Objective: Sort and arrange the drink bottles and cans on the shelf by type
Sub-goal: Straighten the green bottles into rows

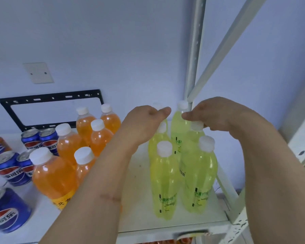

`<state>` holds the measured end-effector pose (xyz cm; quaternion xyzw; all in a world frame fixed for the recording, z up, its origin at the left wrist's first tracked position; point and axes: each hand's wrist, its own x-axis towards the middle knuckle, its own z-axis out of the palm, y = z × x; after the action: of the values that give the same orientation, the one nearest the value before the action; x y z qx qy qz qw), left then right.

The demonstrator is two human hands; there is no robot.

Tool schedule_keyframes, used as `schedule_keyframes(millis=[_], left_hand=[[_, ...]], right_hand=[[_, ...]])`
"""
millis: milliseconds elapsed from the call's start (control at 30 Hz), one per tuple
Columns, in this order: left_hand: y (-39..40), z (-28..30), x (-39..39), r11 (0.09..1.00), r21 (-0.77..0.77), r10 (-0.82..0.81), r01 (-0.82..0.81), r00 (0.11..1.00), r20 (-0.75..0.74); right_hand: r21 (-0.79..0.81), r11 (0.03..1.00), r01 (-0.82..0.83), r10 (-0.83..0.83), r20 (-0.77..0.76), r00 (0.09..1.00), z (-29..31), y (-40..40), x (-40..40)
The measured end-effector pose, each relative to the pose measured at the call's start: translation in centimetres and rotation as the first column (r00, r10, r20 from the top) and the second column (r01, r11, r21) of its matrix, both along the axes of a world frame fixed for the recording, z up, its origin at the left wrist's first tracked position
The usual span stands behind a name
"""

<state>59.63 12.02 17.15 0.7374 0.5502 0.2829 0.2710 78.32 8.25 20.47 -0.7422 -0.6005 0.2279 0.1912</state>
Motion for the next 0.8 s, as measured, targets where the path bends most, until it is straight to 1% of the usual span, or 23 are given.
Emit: schedule_keyframes(millis=[33, 100, 200, 300, 367, 433, 467, 500, 533, 600, 700, 800], left_hand=[[-0.9, -0.1, -0.2, 0.999, -0.032, -0.028, 0.029, 0.999, 0.027], [-1.8, -0.6, -0.4, 0.998, -0.028, -0.048, 0.049, 0.999, 0.024], [-2.0, -1.1, -0.2, 1.0, 0.025, -0.005, 0.004, 0.999, 0.035], [-1.9, -1.3, -0.1, 0.999, 0.02, 0.03, -0.031, 0.997, 0.077], [-2.5, -1.6, -0.3, 0.995, 0.054, 0.079, -0.086, 0.989, 0.126], [-4.2, -2.3, -0.7, 0.97, 0.167, 0.134, -0.177, 0.961, 0.24], [-5.2, -2.8, -0.9, 0.957, 0.219, 0.119, -0.191, 0.946, 0.302], [-6.4, -3.4, -0.9, 0.957, 0.24, 0.075, -0.163, 0.938, 0.339], [-7.5, -3.9, -0.9, 0.965, 0.234, 0.028, -0.115, 0.937, 0.348], [-8.8, -5.1, -0.8, 0.978, 0.202, -0.009, -0.055, 0.954, 0.3], [-9.1, -5.9, -0.6, 0.969, 0.216, 0.058, -0.121, 0.959, 0.279], [-8.4, -6.0, -0.6, 0.965, 0.22, 0.076, -0.142, 0.956, 0.284]], right_hand=[[-0.01, 1.0, -0.02, 0.02, -0.005, 1.0, -0.3, -0.7, -0.1], [0.004, 1.0, -0.02, 0.02, 0.023, 1.0, -0.9, -1.4, -0.1], [0.077, 0.996, 0.033, -0.034, 0.012, 0.999, -1.5, -1.5, 0.2], [0.11, 0.991, 0.08, -0.075, -0.051, 0.996, -1.8, -1.6, 0.3], [0.197, 0.967, 0.158, -0.131, -0.147, 0.981, -2.4, -2.6, 0.2], [0.324, 0.909, 0.264, -0.167, -0.298, 0.94, -3.5, -4.5, -0.1], [0.371, 0.877, 0.305, -0.164, -0.366, 0.916, -4.4, -5.5, -0.3], [0.398, 0.856, 0.329, -0.152, -0.413, 0.898, -5.4, -6.6, -0.6], [0.407, 0.853, 0.327, -0.135, -0.434, 0.891, -6.3, -7.5, -0.9], [0.404, 0.87, 0.285, -0.102, -0.416, 0.903, -7.8, -8.4, -1.5], [0.427, 0.862, 0.273, -0.095, -0.394, 0.914, -8.9, -8.3, -1.5], [0.448, 0.843, 0.297, -0.088, -0.43, 0.899, -9.3, -8.0, -1.3]])
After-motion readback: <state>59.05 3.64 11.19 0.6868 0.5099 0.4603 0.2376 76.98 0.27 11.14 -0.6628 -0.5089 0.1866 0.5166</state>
